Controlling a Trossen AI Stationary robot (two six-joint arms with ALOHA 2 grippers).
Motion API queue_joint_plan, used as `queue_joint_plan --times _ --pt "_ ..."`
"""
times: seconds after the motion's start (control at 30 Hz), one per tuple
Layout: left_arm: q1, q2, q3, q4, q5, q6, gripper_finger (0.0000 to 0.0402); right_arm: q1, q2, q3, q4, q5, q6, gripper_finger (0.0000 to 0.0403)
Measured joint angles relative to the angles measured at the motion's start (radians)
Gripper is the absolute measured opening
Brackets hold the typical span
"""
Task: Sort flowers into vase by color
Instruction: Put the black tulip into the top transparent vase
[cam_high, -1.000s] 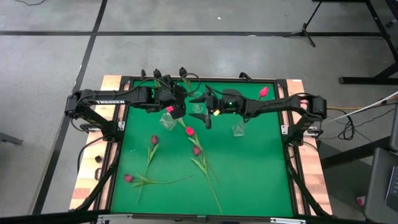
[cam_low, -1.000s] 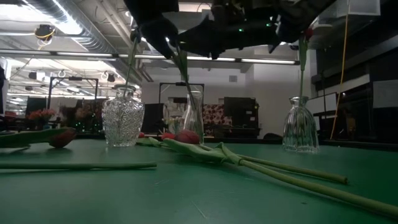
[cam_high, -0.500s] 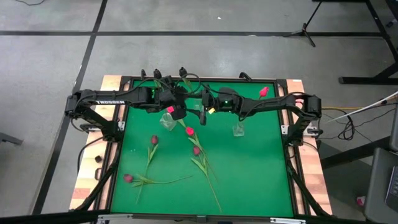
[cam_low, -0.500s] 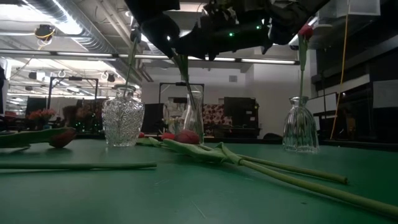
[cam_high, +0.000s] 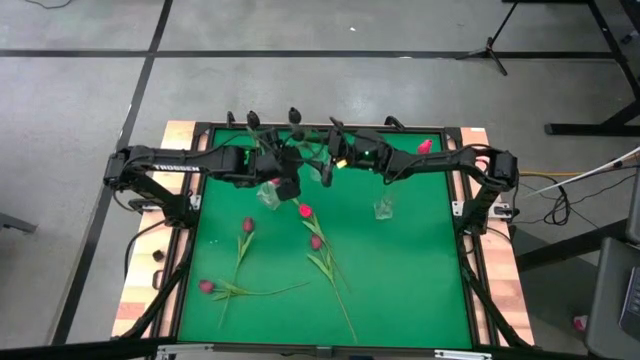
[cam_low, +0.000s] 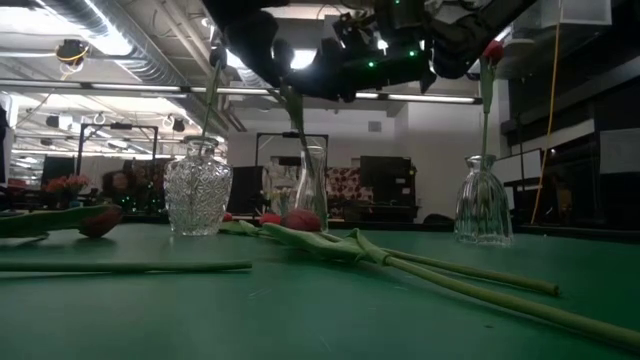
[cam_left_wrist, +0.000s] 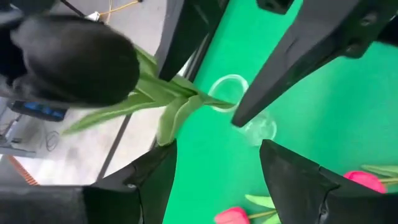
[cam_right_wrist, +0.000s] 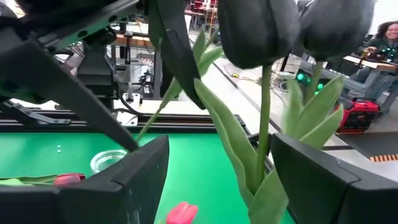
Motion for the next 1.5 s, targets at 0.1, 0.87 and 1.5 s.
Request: queue_joint_plan --times 0.1,0.87,1.5 --pt "-0.027 0.000 0.000 0.000 0.000 -0.038 0.0228 0.001 0.000 0.000 0.000 0.000 0.000 0.0282" --pt "-0.378 -0.010 0.000 0.006 -0.113 -0.257 0.0228 0.000 -0.071 -0.002 -0.149 0.150 -0.021 0.0282" --pt "-0.681 -0.107 0.000 0.013 -0.266 -0.545 0.0228 0.002 -0.546 -0.002 -0.643 0.169 -0.054 0.0282"
